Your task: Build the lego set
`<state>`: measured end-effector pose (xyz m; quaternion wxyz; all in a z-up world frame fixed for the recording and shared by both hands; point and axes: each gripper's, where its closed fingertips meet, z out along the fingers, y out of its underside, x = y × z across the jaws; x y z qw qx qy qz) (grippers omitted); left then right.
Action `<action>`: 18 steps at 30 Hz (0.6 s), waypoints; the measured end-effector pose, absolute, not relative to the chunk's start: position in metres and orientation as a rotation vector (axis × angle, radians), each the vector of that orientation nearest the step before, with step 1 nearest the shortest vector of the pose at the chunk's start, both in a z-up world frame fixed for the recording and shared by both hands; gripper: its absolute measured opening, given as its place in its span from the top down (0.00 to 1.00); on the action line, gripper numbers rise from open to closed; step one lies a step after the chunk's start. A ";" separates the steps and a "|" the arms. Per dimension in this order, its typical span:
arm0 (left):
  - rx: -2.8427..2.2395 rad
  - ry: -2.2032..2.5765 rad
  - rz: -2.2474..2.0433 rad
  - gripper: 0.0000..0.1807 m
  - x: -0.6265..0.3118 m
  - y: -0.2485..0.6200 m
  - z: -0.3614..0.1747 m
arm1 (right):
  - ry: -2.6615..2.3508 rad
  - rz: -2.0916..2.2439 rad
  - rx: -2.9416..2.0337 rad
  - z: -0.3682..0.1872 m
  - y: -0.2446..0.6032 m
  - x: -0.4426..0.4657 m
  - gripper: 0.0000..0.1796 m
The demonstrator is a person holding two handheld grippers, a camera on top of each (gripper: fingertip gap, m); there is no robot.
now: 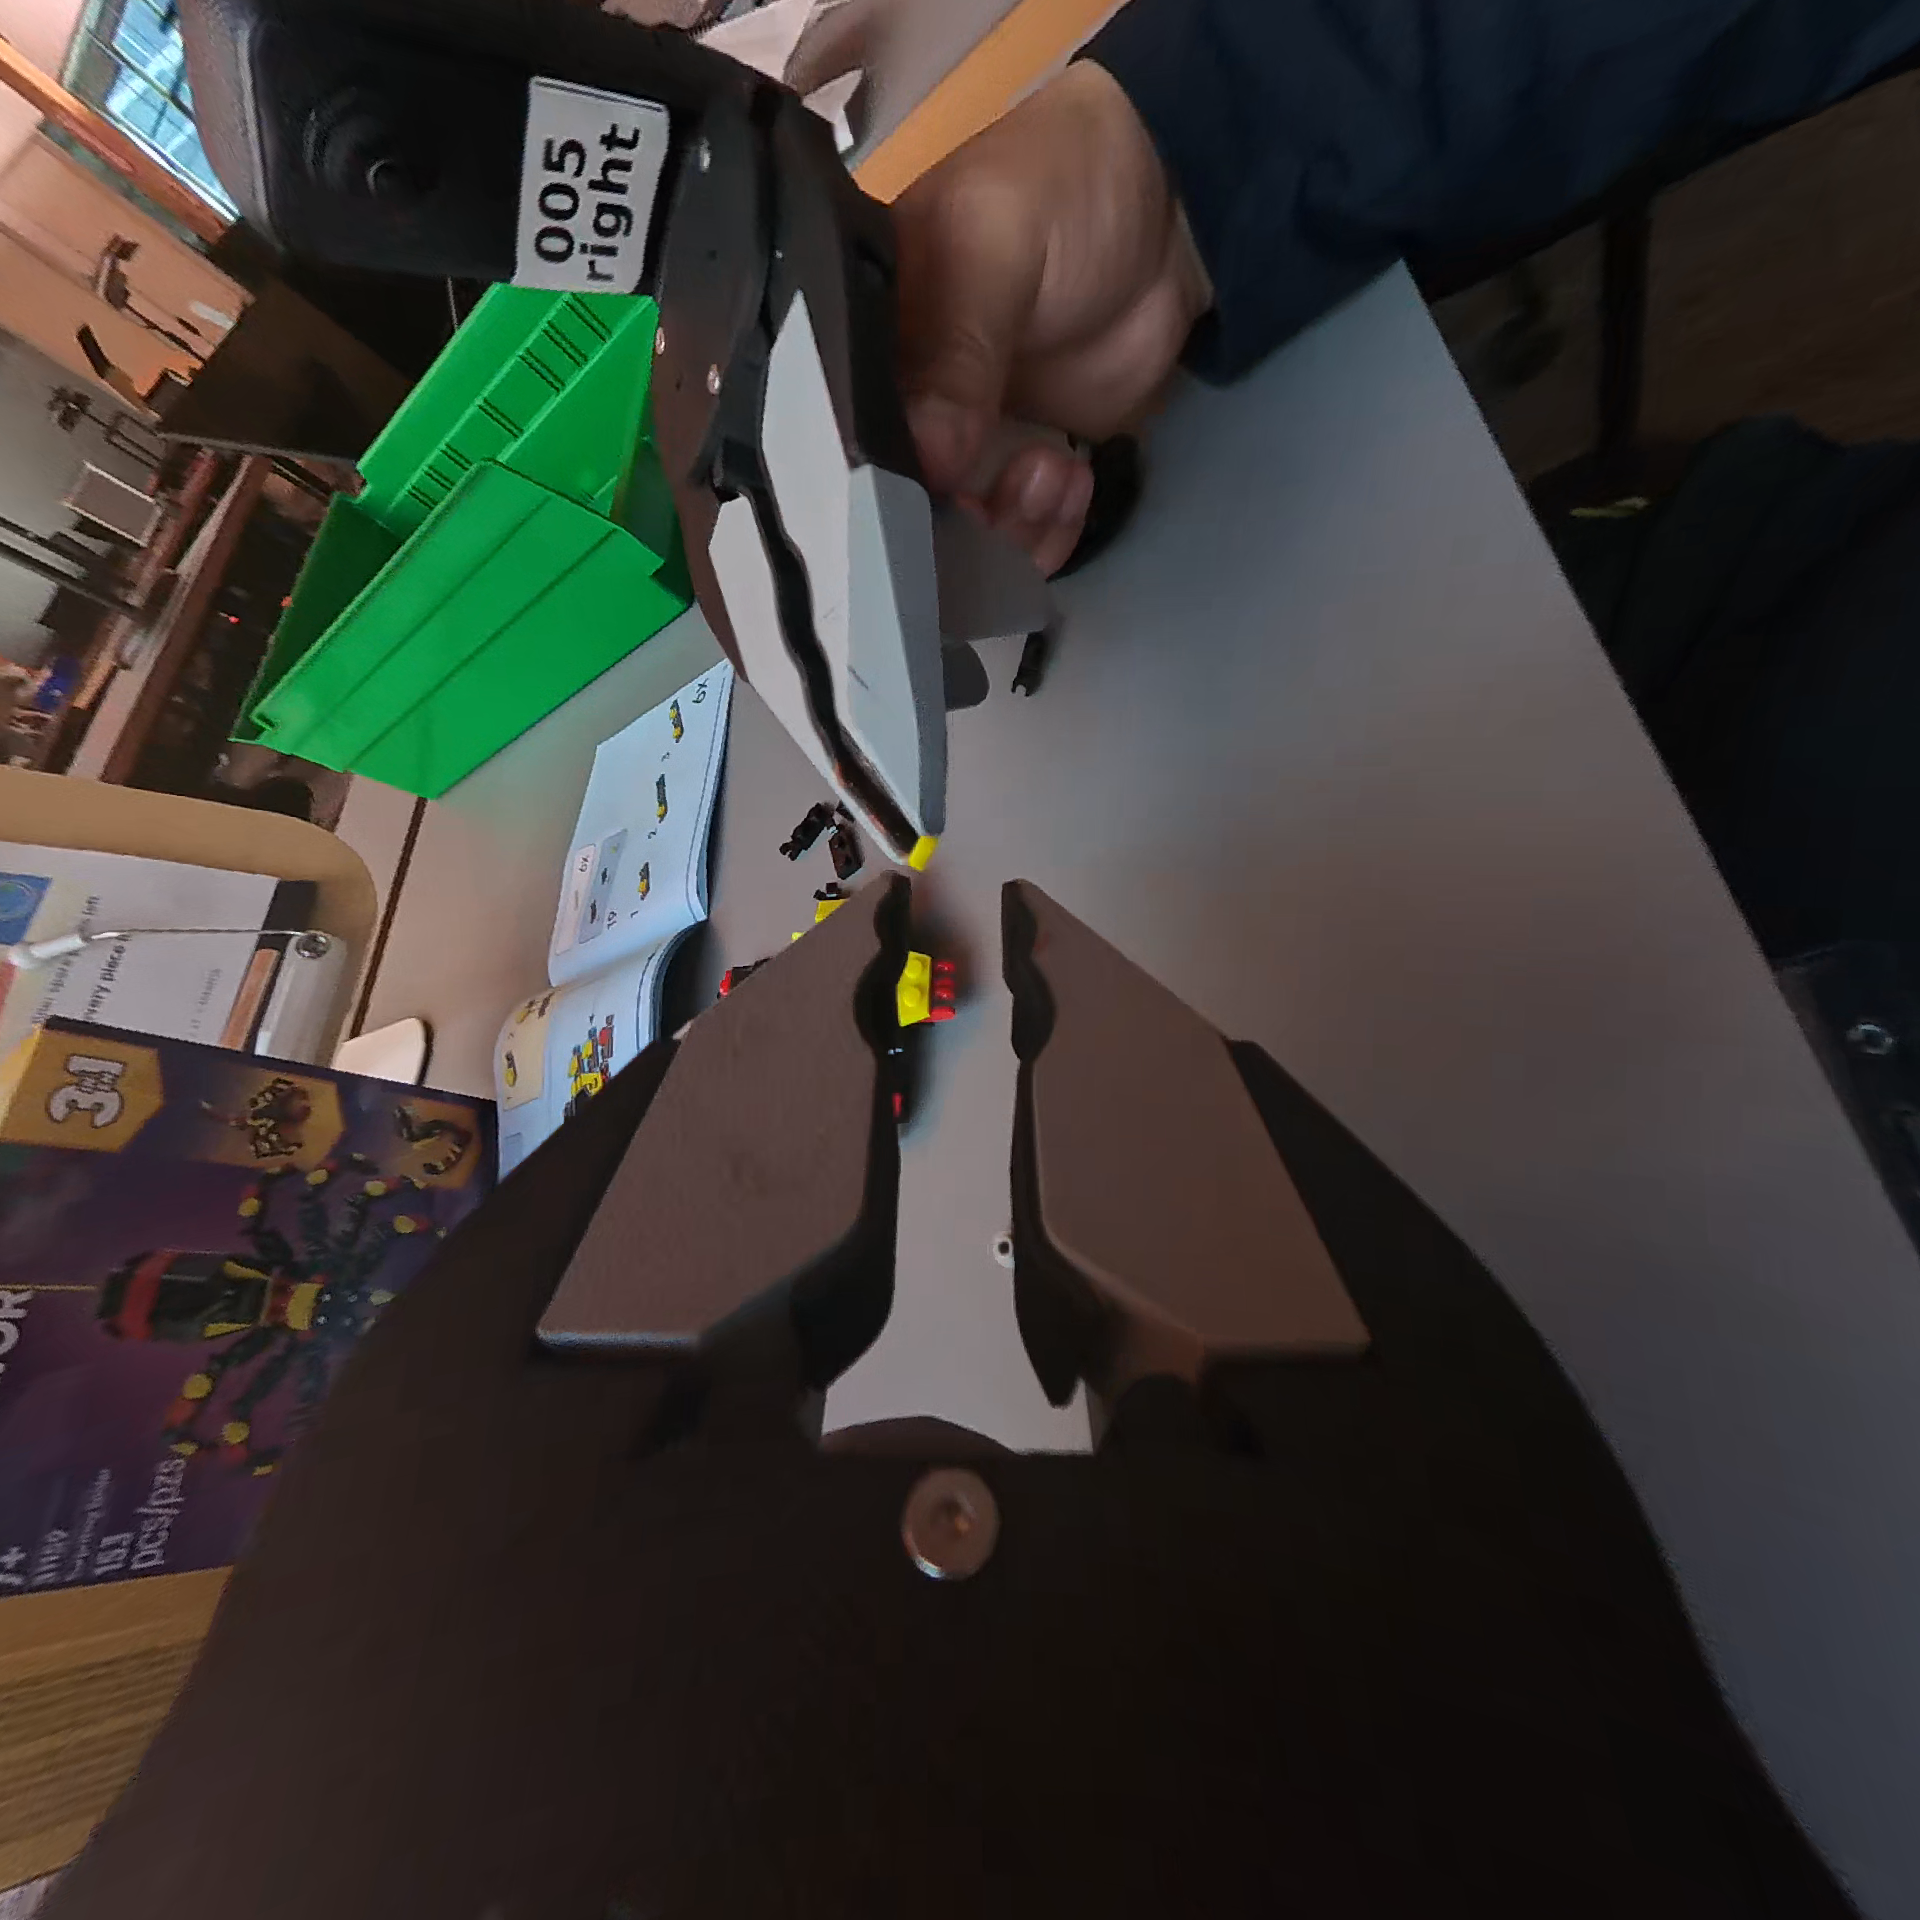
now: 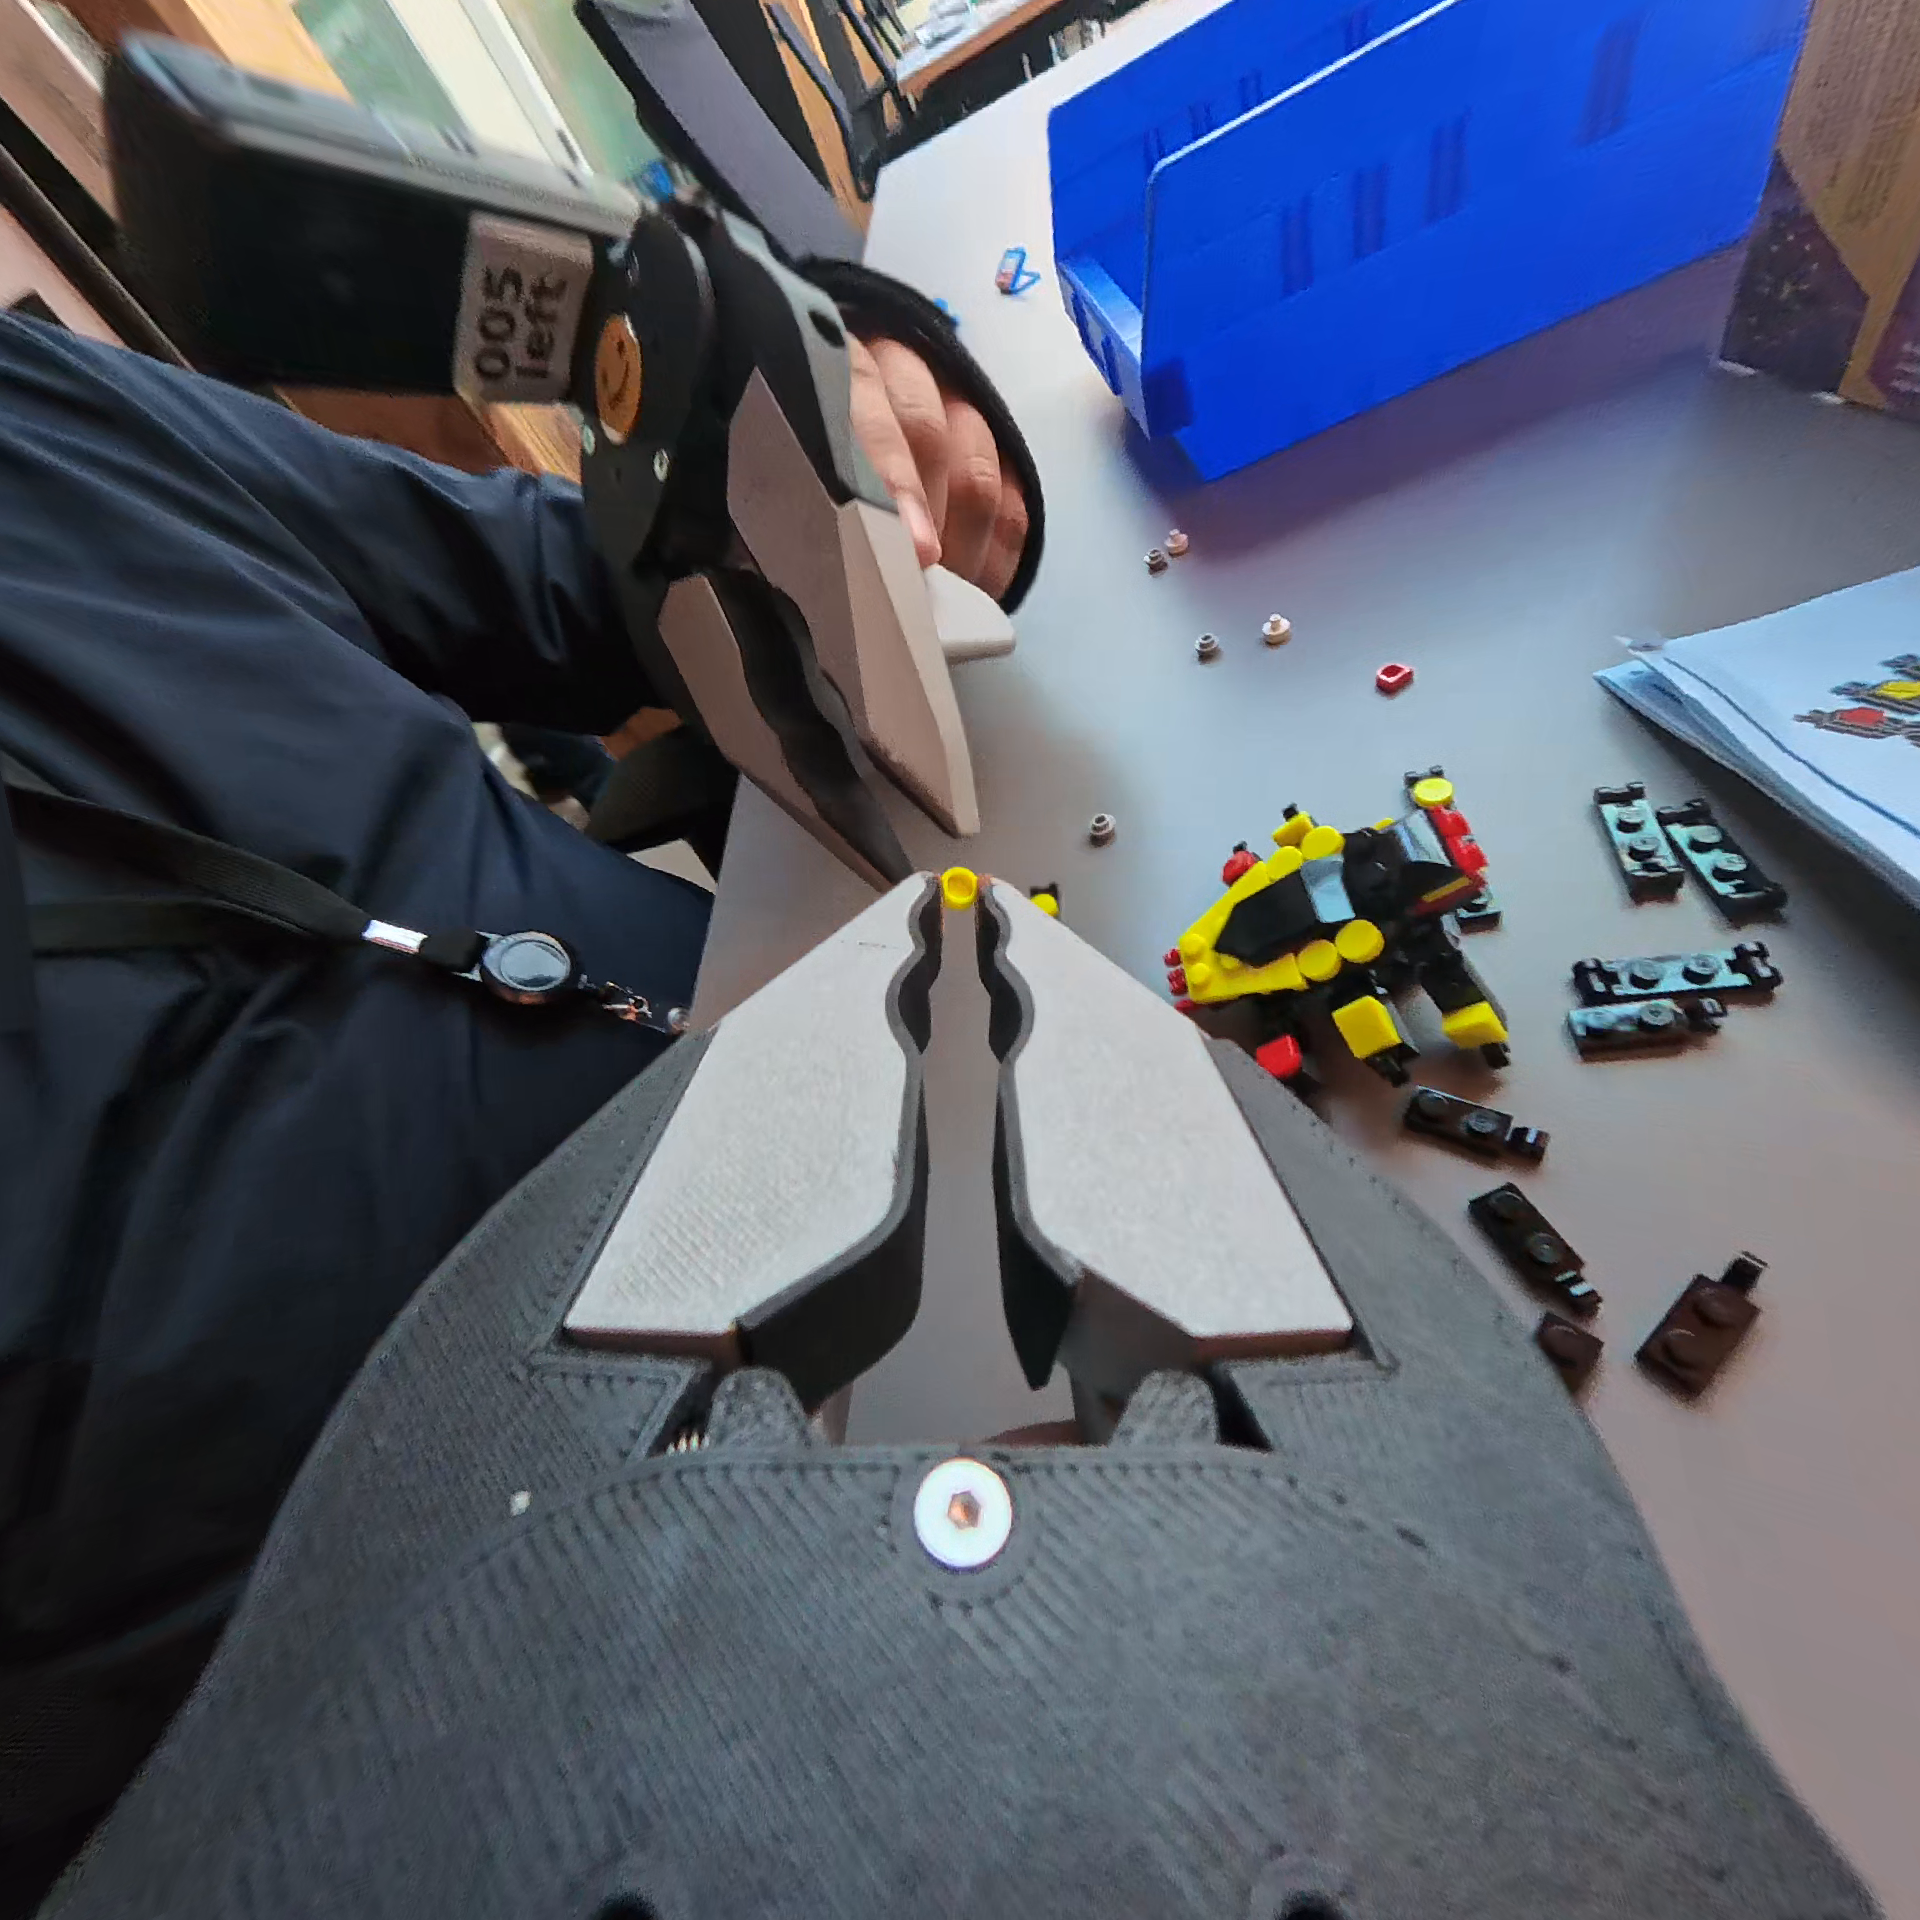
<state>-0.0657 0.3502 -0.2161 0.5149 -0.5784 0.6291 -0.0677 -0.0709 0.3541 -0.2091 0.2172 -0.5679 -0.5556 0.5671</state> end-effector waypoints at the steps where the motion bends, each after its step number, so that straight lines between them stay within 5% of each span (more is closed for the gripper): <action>1: -1.380 1.514 -0.134 0.92 -0.066 0.351 -0.217 | -1.530 1.601 -1.570 -0.207 0.353 -0.071 0.98; 18: -1.374 1.478 -0.077 1.00 -0.065 0.356 -0.214 | -1.519 1.647 -1.605 -0.209 0.350 -0.074 0.98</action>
